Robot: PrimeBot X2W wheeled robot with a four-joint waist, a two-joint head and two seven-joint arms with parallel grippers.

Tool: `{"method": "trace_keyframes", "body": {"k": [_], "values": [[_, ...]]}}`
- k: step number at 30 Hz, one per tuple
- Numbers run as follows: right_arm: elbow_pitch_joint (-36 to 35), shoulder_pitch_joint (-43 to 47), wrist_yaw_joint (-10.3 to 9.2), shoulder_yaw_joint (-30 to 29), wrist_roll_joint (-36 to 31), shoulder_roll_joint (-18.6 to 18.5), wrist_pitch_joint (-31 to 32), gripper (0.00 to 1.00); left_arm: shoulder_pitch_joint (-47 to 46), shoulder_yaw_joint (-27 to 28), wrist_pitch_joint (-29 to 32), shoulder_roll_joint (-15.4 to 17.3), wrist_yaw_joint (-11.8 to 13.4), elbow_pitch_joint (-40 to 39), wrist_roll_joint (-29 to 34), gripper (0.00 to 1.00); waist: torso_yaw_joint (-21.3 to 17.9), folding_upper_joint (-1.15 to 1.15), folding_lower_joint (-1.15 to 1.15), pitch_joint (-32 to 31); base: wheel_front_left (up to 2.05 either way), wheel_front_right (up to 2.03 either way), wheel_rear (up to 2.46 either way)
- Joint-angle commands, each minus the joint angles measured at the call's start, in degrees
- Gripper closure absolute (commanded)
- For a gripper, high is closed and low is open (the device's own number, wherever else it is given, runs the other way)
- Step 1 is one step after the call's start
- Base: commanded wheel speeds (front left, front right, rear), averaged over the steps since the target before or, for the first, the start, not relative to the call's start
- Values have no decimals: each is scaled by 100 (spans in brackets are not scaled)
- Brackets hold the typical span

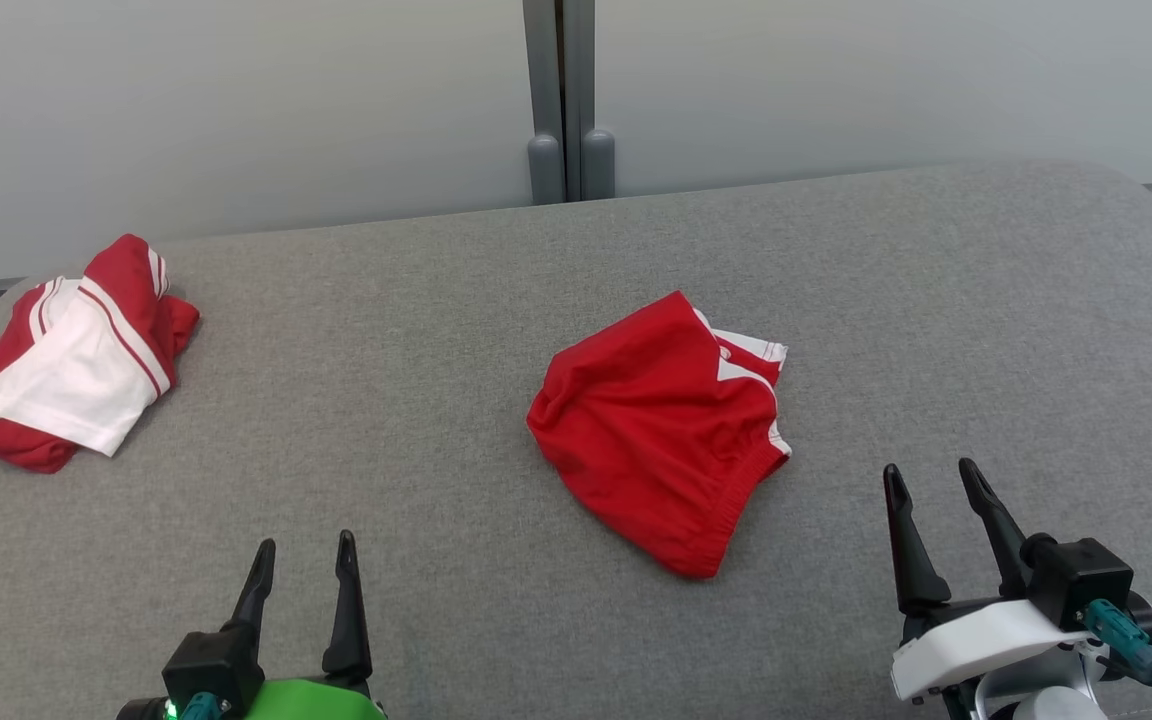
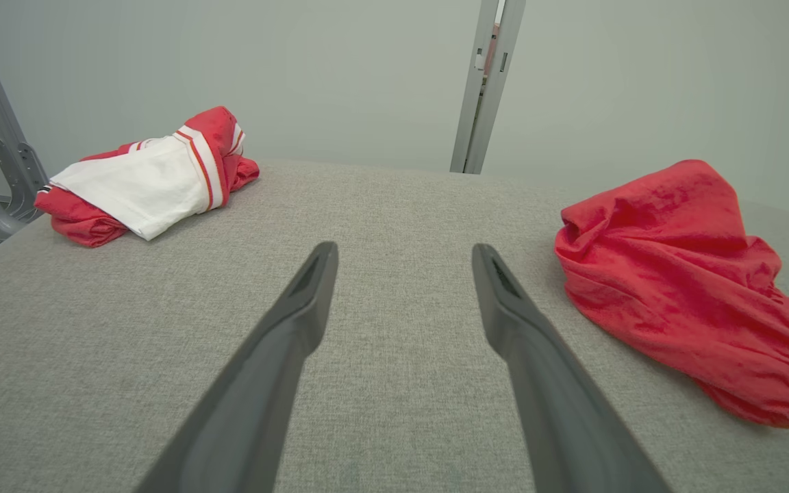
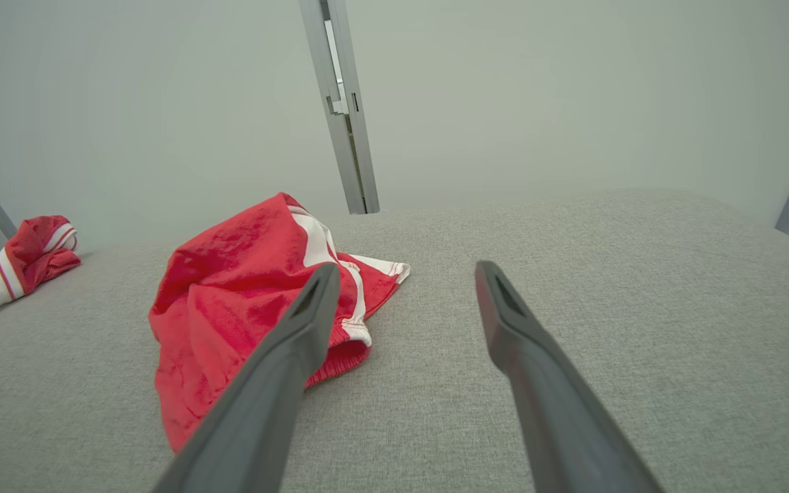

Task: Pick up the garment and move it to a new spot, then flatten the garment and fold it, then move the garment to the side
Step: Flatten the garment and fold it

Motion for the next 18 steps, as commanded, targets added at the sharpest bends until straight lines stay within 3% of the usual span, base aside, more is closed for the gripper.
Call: {"method": "trace_keyframes", "body": {"k": [1, 13, 18], "values": [[15, -42, -1, 8, -19, -14, -18, 0, 91, 31, -3, 0, -23, -4, 15, 0, 2, 0, 0, 1, 0, 0, 0], [138, -120, -1, 19, -79, -14, -18, 0, 62, -56, -3, -1, 34, -5, -69, 0, 86, 0, 0, 61, 0, 0, 0], [281, -570, 0, 139, -28, -15, -18, 0, -41, -112, -3, 1, 49, -28, -53, 0, 267, 0, 0, 178, 0, 0, 0]]}}
